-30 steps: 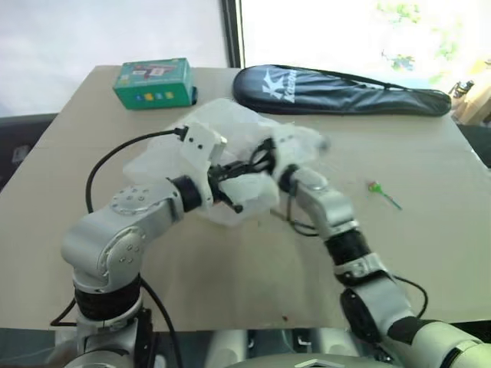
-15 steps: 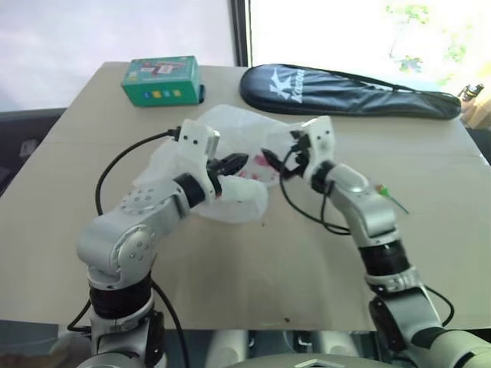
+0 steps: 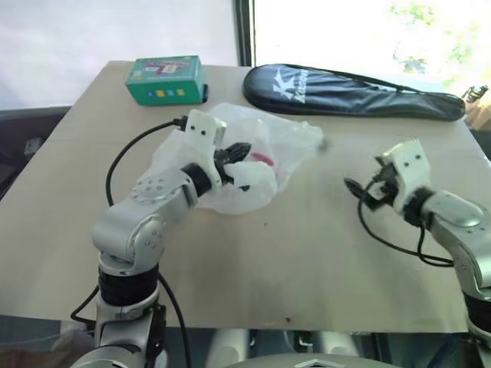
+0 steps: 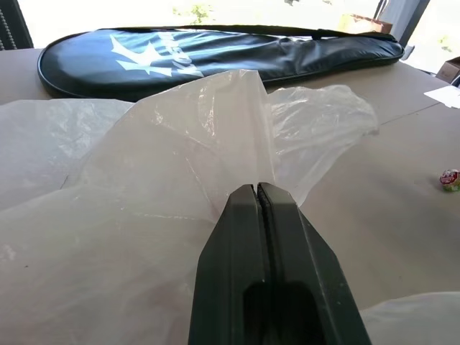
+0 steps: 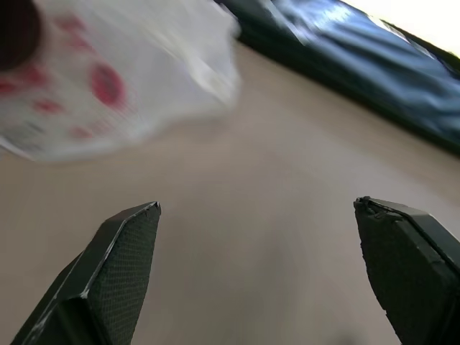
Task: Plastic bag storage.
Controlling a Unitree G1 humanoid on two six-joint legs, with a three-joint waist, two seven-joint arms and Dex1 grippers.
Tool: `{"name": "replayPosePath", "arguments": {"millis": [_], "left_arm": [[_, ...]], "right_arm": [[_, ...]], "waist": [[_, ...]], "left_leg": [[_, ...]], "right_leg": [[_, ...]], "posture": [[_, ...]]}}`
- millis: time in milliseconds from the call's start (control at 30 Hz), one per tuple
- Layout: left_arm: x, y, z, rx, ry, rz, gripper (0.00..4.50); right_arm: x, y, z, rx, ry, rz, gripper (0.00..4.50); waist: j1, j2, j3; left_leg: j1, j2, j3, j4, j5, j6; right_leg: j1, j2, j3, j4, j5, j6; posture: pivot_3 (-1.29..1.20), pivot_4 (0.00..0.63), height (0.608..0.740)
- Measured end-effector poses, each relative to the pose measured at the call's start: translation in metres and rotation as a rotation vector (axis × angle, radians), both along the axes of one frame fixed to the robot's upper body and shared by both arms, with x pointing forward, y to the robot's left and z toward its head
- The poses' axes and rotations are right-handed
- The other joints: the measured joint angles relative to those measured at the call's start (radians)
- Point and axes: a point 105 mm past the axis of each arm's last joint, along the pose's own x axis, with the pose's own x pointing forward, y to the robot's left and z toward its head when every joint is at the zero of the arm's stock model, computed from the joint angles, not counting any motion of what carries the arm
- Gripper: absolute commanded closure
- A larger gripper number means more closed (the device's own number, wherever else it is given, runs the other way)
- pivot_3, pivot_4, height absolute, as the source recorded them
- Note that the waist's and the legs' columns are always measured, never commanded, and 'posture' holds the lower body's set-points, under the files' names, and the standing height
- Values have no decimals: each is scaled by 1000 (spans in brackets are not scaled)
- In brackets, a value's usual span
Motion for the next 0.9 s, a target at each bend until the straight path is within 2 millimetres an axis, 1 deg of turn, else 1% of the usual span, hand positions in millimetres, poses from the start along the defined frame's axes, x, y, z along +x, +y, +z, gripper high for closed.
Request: {"name": "replayPosePath", "arguments": {"millis": [33,100,167,200,233,333,533,567,600,667,700,733,767,800,833,900], "left_arm": [[0,-1,-1,2,3,-4,4500],[-1,-3,-4,7,10,-11,4500],[-1,-3,-4,7,2,-7,4500],[-2,-3,-3,6,-3,-7,4500],[-2,-1,-2,10,-9,1,4500],[-4,-1,-2,13,-16,5,4500],[-5,1,-1,23,-28,13,4500],[-5,1,0,24,-28,13,4500],[-5,1,0,24,-30,14,4500],[-5,1,0,22,-33,15,4500],[-5,2,2,18,-40,18,4500],[-5,2,2,18,-40,18,4500],[-5,2,2,15,-41,14,4500],[-5,2,3,13,-43,13,4500],[-5,2,3,12,-44,13,4500],[-5,4,4,14,-46,11,4500]], "right_arm": [[2,-7,-5,-3,15,-35,14],[10,-27,-21,22,60,-144,14],[15,-44,-42,36,121,-236,14],[16,-51,-52,36,149,-265,14],[19,-53,-56,50,151,-265,14],[23,-54,-58,66,154,-245,832],[21,-46,-61,90,168,-174,3626],[19,-45,-60,89,169,-169,3872],[18,-44,-60,89,170,-159,3874],[12,-38,-56,100,165,-124,3874],[8,-22,-47,131,142,-54,3874],[7,-19,-45,136,136,-42,3874],[4,-8,-36,159,118,2,3874],[0,13,-23,196,92,76,3874],[-1,20,-19,206,79,106,3874],[-2,53,-3,246,59,207,3874]], "waist": [[-2,0,0],[-3,0,0],[-3,0,0],[-3,0,0],[-4,0,0],[-6,-1,-1],[1,-1,-1],[3,-1,-1],[4,-1,-1],[7,-1,0],[6,0,0],[4,0,0],[4,0,0],[2,0,0],[1,0,0],[-3,-1,1]], "left_leg": [[0,0,0,0,0,0],[1,1,0,0,1,-1],[1,1,0,0,1,-1],[0,1,0,0,1,-1],[1,0,1,0,1,-1],[2,1,2,0,1,-1],[1,1,1,0,1,-1],[1,1,1,0,1,-1],[1,1,1,0,1,-1],[1,1,1,0,1,-1],[0,1,1,0,1,-1],[1,1,1,0,1,-1],[1,1,1,0,1,-1],[1,2,1,0,1,-1],[1,2,1,0,1,-1],[1,2,1,0,1,-1]], "right_leg": [[0,1,1,0,0,0],[0,2,1,0,0,0],[0,2,1,0,0,0],[0,2,1,0,0,0],[0,2,2,0,0,0],[1,2,3,0,0,1],[1,2,2,0,0,1],[1,2,2,0,0,1],[1,2,2,0,0,1],[0,2,2,0,0,1],[0,2,2,0,0,1],[0,2,2,0,0,1],[0,2,2,0,0,1],[0,3,2,0,0,1],[0,3,2,0,0,1],[0,3,2,0,0,1]], "posture": [[0,150,740],[0,150,740],[0,150,740],[0,150,740],[0,150,740],[0,150,740],[0,150,740],[0,150,740],[0,150,740],[0,150,740],[0,150,740],[0,150,740],[0,150,740],[0,150,740],[0,150,740],[0,150,740]]}}
